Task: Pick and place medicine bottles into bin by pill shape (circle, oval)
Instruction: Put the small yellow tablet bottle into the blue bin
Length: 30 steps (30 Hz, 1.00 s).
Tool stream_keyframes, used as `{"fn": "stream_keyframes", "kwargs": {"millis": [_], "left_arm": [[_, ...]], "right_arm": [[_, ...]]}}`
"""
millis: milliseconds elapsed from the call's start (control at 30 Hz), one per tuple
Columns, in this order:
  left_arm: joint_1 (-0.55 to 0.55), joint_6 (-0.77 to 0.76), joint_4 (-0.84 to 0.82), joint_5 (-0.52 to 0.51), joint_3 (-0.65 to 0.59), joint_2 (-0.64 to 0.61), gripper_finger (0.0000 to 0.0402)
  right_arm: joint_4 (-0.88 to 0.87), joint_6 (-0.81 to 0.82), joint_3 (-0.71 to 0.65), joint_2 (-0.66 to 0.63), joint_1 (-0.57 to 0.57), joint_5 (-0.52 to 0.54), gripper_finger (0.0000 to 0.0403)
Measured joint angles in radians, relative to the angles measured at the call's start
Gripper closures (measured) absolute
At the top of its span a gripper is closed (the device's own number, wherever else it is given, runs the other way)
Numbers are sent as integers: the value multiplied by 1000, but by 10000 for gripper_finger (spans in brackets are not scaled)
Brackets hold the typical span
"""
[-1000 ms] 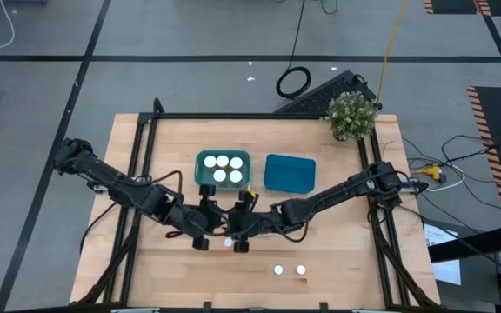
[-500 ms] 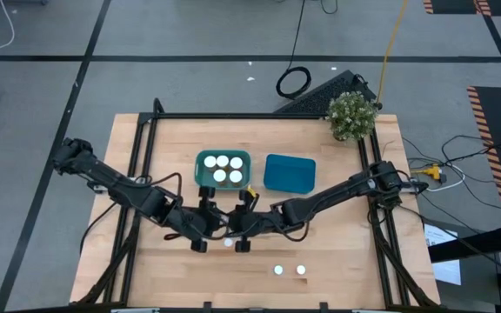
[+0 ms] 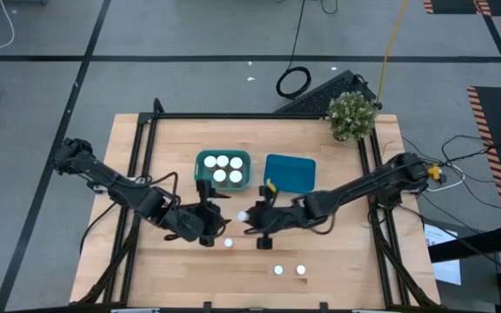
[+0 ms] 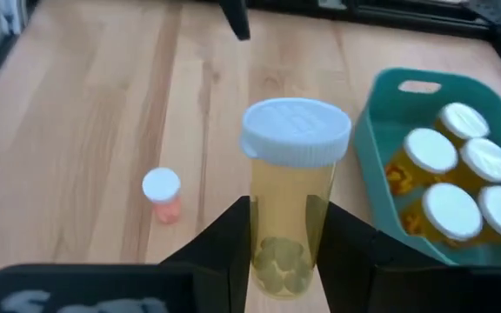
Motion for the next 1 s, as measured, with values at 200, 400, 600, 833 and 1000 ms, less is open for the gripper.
{"fn": "stream_keyframes", "kwargs": {"millis": [200,400,600,833,1000], "left_arm": [[46,49,303,-1,-101,0,102],[107,134,719,114,-229,0,138],[191,103,872,213,-266,13,165],[259,90,991,321,-267,87,190],[299,72,997,396,-267,97,191]], "right_arm": [[338,4,-287,-177,6,0,303],[716,-21,-542,-304,6,2,303],[841,-43,-633,-353,-8,7,303],[854,-57,-635,-329,-46,4,303],[858,-57,-634,-324,-53,3,303]]}}
